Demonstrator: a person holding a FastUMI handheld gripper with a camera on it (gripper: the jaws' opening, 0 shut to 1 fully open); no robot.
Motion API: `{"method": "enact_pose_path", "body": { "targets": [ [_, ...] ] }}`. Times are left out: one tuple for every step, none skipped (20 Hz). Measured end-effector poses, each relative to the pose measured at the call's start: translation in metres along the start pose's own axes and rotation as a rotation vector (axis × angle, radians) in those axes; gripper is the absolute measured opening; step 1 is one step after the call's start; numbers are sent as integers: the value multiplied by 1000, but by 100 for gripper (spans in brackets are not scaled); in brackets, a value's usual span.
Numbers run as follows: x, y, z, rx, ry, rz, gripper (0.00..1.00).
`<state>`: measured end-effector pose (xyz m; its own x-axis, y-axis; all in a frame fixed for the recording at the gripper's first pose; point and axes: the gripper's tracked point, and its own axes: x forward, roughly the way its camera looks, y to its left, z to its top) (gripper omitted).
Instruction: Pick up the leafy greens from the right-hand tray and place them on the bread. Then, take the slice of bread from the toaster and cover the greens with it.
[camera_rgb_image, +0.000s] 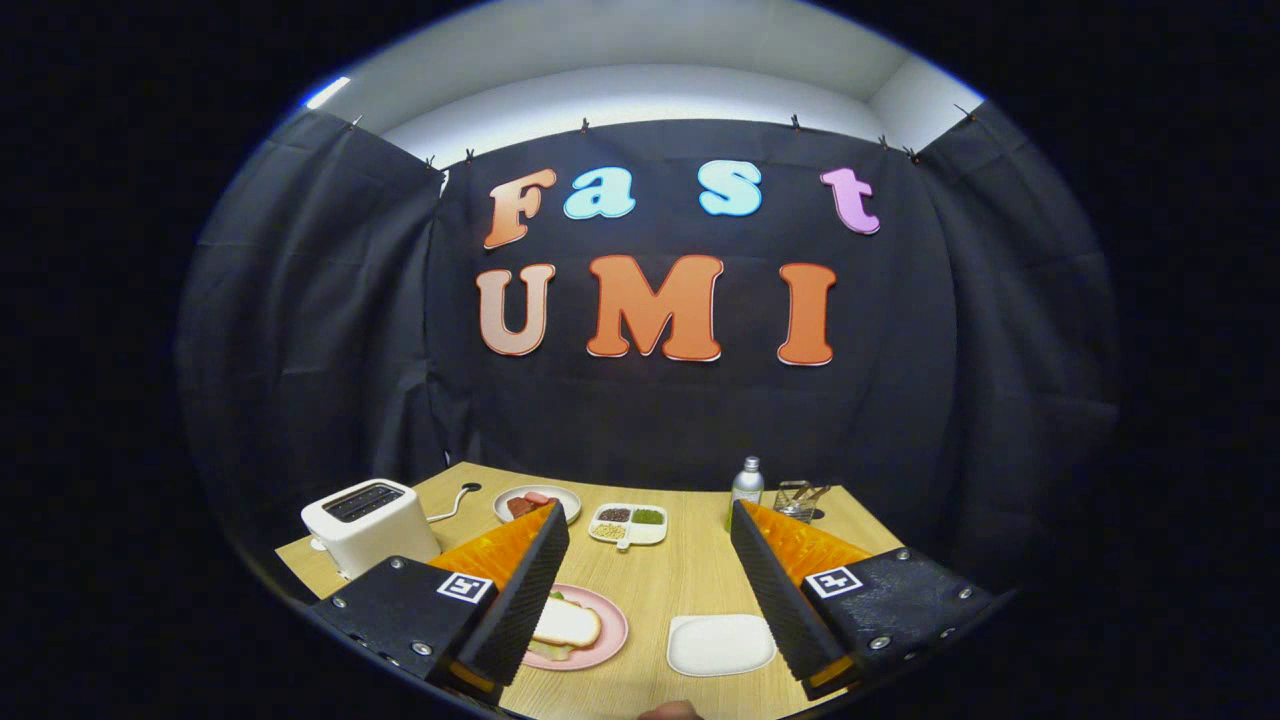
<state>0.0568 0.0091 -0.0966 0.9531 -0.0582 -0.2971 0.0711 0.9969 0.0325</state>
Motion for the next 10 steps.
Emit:
{"method": "enact_pose_path", "body": {
  "targets": [
    [-5,-3,3,6,-12,-35,98],
    [-10,-5,3,3,-24,-57,98],
    [-17,-4,3,-3,-34,-72,98],
    [-23,-4,5,-8,-51,-84,98],
    [-28,-5,10,-13,-71,-96,98],
    [-32,-8,14,-10,-89,-116,98],
    [-39,-11,19,-3,-106,-129,98],
    [-44,-12,22,6,-118,-136,98],
    [-50,-12,24,12,-128,-135,98],
    [-54,-13,27,15,-134,-134,98]
  ]
}}
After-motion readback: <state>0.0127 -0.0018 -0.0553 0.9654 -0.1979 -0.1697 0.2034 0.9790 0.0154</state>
